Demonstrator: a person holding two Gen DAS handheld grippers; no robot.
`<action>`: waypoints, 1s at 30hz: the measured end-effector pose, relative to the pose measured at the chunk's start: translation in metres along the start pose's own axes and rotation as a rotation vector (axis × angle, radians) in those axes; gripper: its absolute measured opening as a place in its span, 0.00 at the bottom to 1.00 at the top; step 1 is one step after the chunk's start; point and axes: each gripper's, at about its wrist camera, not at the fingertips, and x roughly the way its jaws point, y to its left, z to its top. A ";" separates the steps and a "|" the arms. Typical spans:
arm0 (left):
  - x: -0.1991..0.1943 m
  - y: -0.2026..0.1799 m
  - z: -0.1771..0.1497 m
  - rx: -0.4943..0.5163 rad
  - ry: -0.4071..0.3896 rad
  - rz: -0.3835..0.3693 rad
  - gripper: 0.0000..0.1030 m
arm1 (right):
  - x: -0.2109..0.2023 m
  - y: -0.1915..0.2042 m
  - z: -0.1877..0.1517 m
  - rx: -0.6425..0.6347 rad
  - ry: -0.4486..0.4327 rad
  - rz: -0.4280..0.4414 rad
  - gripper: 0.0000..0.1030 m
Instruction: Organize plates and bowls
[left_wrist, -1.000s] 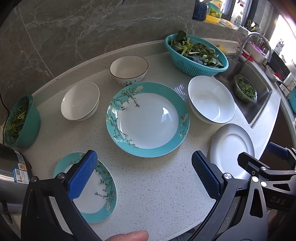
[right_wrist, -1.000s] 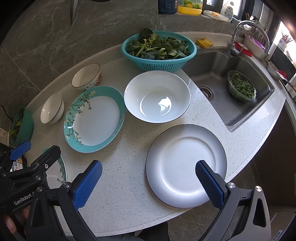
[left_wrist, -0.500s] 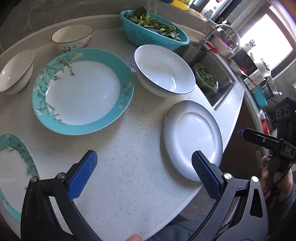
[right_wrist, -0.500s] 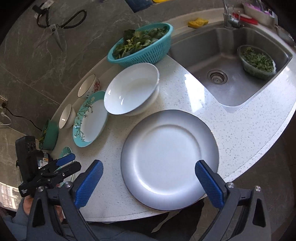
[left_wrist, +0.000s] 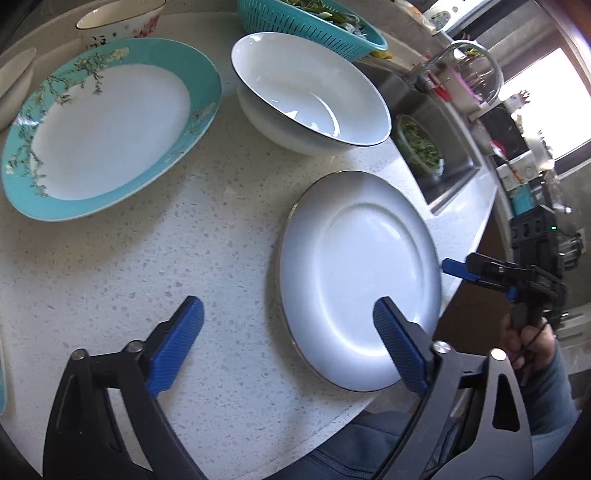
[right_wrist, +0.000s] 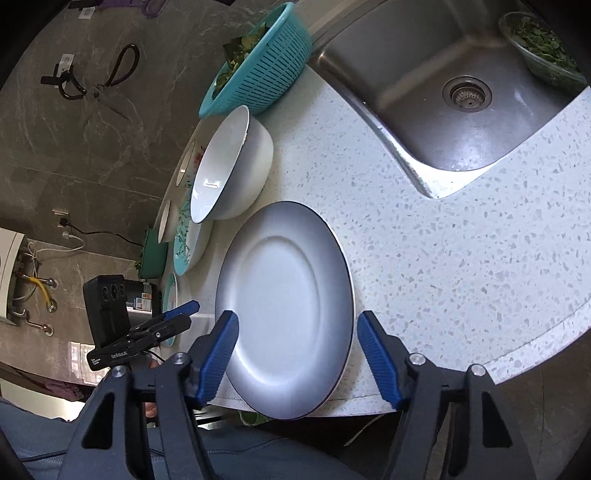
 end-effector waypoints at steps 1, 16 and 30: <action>0.006 -0.001 -0.001 0.004 0.002 -0.006 0.83 | 0.001 -0.004 0.000 -0.003 0.006 0.013 0.64; 0.017 0.013 -0.002 -0.010 0.091 -0.153 0.52 | 0.019 -0.037 0.015 0.024 0.138 0.163 0.46; 0.017 0.016 0.007 0.022 0.092 -0.080 0.18 | 0.018 -0.054 0.017 0.113 0.177 0.108 0.13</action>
